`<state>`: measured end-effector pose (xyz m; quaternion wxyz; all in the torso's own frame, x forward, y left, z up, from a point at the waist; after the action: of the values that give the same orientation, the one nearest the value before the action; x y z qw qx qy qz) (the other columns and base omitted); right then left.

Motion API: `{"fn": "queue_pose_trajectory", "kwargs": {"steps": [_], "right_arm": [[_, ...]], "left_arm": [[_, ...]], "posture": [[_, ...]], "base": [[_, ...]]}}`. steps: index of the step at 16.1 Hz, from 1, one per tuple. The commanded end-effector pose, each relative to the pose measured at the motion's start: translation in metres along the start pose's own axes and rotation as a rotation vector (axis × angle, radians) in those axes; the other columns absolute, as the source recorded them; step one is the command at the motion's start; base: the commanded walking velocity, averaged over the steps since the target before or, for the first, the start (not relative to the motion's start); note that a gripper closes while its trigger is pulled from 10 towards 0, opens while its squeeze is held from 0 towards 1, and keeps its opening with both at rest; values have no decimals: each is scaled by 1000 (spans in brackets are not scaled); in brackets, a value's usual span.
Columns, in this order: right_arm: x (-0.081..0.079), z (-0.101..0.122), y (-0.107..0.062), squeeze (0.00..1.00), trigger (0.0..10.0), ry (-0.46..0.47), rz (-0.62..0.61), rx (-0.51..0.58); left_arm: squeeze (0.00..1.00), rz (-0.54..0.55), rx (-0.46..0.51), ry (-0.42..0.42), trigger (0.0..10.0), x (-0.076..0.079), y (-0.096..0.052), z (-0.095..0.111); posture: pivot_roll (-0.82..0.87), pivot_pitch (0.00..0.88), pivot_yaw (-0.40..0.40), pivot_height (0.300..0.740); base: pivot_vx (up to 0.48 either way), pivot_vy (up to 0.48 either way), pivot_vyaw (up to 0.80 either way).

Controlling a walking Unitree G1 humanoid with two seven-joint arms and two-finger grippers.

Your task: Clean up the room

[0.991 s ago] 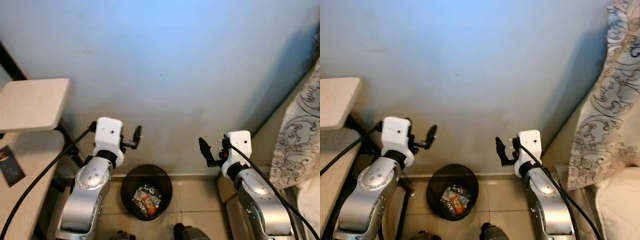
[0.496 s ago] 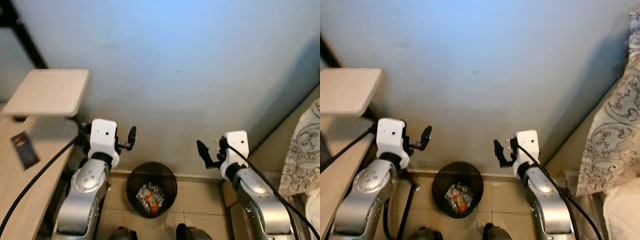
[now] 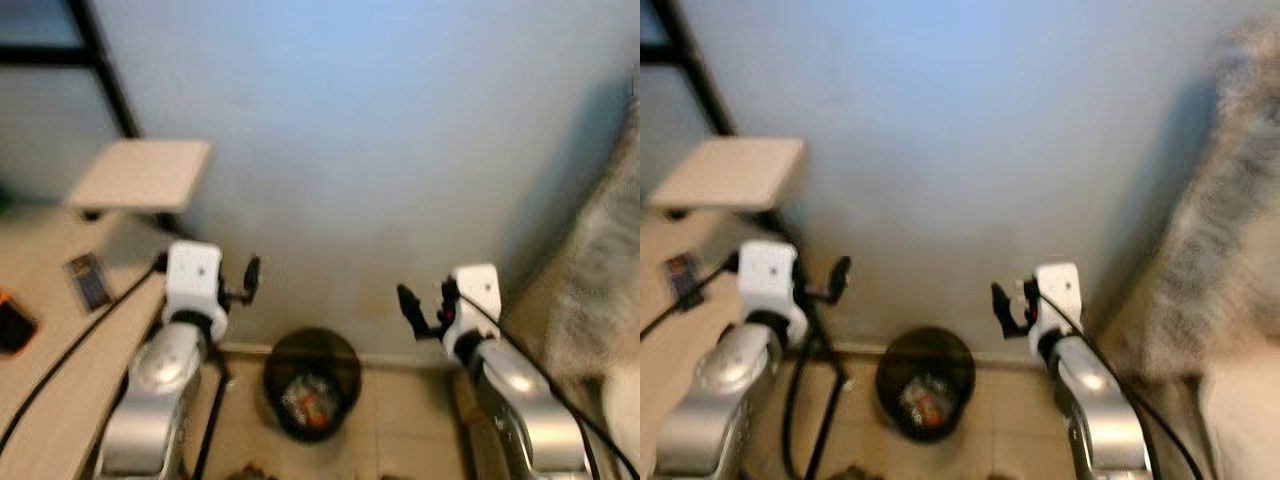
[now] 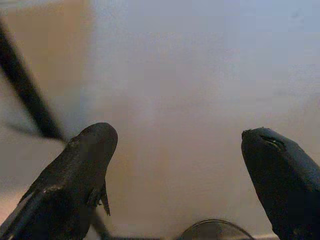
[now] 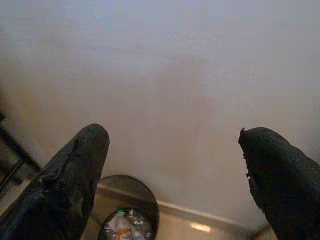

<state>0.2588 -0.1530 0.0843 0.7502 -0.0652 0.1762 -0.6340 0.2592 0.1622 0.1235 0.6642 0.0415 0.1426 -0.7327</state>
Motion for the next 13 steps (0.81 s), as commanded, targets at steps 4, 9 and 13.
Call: {"fn": "queue_pose_trajectory", "kwargs": {"steps": [4,9,13], "right_arm": [[3,6,-5,0,10000,11,-26,37],[2,12,-6,0,10000,21,-54,84],[6,14,-7,0,10000,0,-50,90]], "left_arm": [[996,5,4,27,10000,-1,-2,-2],[996,18,8,13,10000,-6,-3,-1],[1000,59,-12,24,10000,-11,-8,-5]], "posture": [[-62,1,12,740],[-75,6,15,740],[-60,22,7,740]], "base": [[0,0,-800],[0,0,-800],[0,0,-800]]}}
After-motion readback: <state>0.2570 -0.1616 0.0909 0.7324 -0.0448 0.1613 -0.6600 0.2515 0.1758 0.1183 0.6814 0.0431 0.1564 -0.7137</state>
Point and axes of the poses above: a point about 5 cm out from each wrist's last joint towards the gripper, its own y axis pointing out of the wrist towards the gripper, its own z axis along the axis of the wrist's last joint, x = y × z, the point moved 1 cm from there along y, pointing out of the wrist towards the gripper, and after that the axes turned 9 degrees about y, right-handed, at the moved point
